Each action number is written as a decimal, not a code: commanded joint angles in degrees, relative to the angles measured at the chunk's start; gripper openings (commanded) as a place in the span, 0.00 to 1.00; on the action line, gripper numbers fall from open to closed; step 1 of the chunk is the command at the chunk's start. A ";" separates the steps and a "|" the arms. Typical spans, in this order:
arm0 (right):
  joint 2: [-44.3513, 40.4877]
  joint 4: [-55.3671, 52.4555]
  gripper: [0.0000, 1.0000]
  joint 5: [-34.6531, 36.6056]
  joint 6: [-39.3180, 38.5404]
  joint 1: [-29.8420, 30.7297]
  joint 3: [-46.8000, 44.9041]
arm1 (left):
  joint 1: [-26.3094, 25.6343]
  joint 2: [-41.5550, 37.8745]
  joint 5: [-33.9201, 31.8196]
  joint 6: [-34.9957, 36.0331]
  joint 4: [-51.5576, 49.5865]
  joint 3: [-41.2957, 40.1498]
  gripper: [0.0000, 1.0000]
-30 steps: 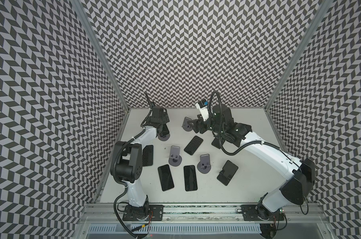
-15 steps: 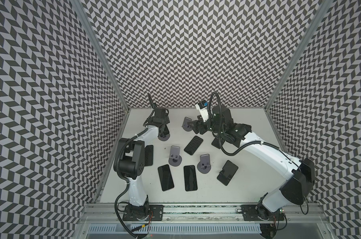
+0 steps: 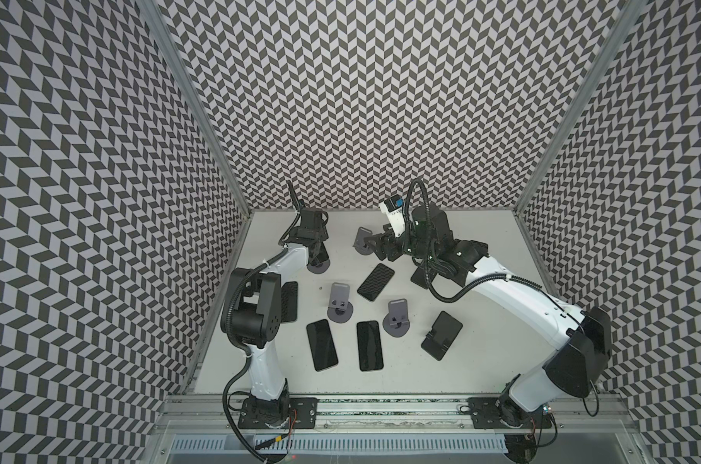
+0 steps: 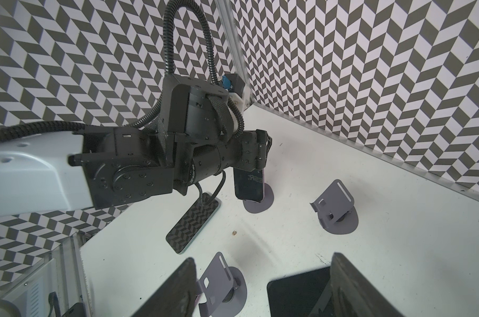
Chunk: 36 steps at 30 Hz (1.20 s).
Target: Remove the phone from the phone stand
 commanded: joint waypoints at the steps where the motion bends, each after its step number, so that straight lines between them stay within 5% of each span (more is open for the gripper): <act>1: -1.66 3.75 0.75 -0.47 -0.05 -0.10 -0.62 | -0.03 -1.83 0.70 0.13 2.45 -1.27 0.76; 36: -1.32 3.40 0.74 -0.40 0.99 -0.10 0.96 | 1.49 -5.10 6.54 1.45 4.66 -3.55 0.60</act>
